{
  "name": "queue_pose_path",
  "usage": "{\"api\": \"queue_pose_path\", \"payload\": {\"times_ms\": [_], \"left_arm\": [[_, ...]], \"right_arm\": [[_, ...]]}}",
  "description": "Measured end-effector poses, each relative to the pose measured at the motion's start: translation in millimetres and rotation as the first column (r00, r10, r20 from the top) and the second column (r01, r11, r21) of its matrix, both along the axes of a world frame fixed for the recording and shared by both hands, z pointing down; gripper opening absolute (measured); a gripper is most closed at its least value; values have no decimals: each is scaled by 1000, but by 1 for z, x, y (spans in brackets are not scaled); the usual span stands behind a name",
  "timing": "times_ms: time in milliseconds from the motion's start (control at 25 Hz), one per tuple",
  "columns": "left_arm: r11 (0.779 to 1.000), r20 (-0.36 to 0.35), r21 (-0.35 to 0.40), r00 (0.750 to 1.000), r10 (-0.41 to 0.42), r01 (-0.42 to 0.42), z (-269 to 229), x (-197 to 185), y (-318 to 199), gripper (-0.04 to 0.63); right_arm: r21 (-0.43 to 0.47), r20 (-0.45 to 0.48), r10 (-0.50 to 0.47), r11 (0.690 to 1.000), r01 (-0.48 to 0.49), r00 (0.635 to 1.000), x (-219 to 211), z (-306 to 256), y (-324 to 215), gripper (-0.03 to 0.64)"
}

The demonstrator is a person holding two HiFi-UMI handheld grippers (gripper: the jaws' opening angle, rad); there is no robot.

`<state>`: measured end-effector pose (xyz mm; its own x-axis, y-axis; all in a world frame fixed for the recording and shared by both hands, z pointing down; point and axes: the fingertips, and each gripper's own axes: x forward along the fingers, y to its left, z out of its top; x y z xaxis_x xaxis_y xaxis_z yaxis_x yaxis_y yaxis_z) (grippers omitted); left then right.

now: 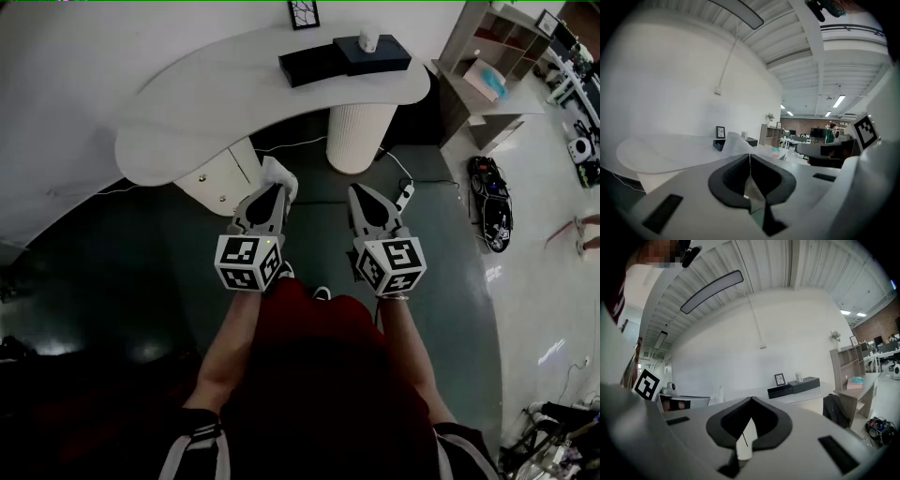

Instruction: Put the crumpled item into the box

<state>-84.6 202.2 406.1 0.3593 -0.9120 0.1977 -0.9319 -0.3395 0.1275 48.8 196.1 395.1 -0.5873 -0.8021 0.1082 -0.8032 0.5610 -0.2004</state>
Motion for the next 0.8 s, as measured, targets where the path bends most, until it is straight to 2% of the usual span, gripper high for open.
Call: {"api": "queue_pose_path", "payload": {"times_ms": [160, 440, 640, 800], "left_arm": [[1000, 4, -8, 1000, 3, -3, 2, 5, 7, 29], [1000, -6, 5, 1000, 18, -18, 2, 14, 7, 29], [999, -3, 15, 1000, 31, -31, -4, 18, 1, 29], [999, -8, 25, 1000, 20, -20, -8, 17, -8, 29]], "right_arm": [[-7, -4, -11, 1000, 11, 1000, -1, 2, 9, 15], [-7, -34, 27, 1000, -28, 999, 8, 7, 6, 15], [-28, 5, 24, 999, -23, 1000, 12, 5, 2, 15], [-29, -1, 19, 999, -19, 1000, 12, 5, -3, 15]]}}
